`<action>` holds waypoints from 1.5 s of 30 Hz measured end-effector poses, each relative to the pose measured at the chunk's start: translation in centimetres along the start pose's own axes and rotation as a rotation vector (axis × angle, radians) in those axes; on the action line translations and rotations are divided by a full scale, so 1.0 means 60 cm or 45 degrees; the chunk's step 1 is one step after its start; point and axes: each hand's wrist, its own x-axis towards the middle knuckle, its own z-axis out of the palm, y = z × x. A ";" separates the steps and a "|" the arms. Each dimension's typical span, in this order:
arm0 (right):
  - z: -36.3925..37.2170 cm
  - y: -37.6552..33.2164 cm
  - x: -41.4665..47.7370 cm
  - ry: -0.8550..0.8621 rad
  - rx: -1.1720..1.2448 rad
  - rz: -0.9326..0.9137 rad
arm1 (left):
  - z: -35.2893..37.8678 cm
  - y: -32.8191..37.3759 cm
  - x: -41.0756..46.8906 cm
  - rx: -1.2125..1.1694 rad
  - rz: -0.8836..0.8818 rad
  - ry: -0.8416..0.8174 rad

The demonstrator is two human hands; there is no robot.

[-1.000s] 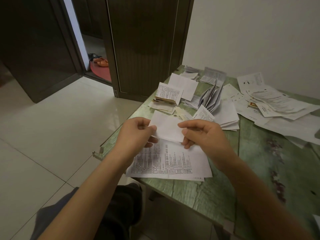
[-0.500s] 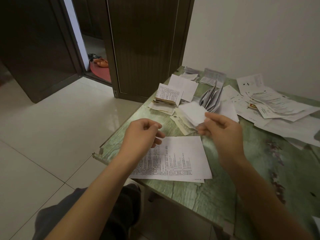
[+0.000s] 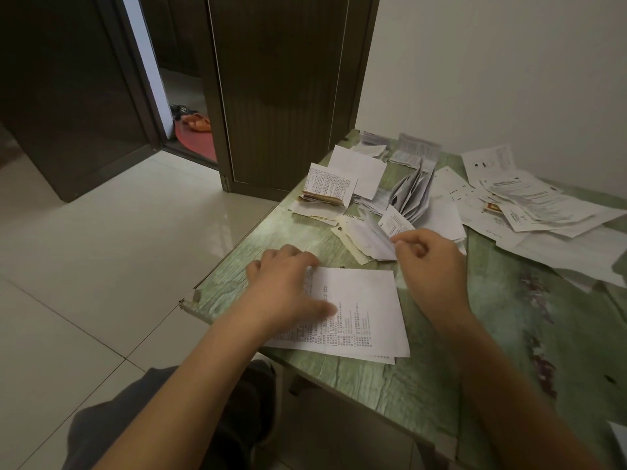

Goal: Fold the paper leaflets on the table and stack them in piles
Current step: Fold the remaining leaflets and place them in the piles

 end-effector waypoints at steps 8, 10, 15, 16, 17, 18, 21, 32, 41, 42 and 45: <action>0.002 -0.006 -0.003 -0.011 0.143 -0.086 | 0.000 0.005 0.000 -0.008 0.080 0.113; 0.002 -0.004 -0.001 0.015 0.147 -0.101 | 0.002 0.004 -0.001 0.015 0.148 0.175; -0.001 -0.004 0.004 0.126 0.199 -0.096 | -0.021 0.004 -0.011 -0.343 0.236 0.214; -0.004 -0.005 0.006 0.140 0.236 -0.074 | -0.031 0.004 -0.015 -0.511 0.224 0.131; -0.008 -0.006 0.009 0.137 0.326 -0.026 | -0.041 0.003 -0.018 -0.694 0.213 0.053; -0.014 -0.007 0.012 0.103 0.485 0.048 | -0.051 0.003 -0.022 -0.842 0.187 0.003; -0.028 -0.017 0.015 -0.142 1.018 0.267 | -0.059 -0.003 -0.021 -1.164 0.060 0.005; -0.014 -0.026 -0.002 -0.605 0.907 0.191 | -0.048 0.013 -0.015 -1.593 -0.083 0.254; -0.012 -0.025 -0.003 -0.600 0.841 0.185 | -0.037 0.018 -0.012 -1.347 -0.197 0.315; -0.011 -0.026 -0.003 -0.609 0.843 0.185 | -0.038 0.017 -0.012 -1.353 -0.223 0.294; -0.012 -0.024 -0.002 -0.595 0.756 0.112 | -0.041 0.012 -0.008 -1.487 -0.330 0.189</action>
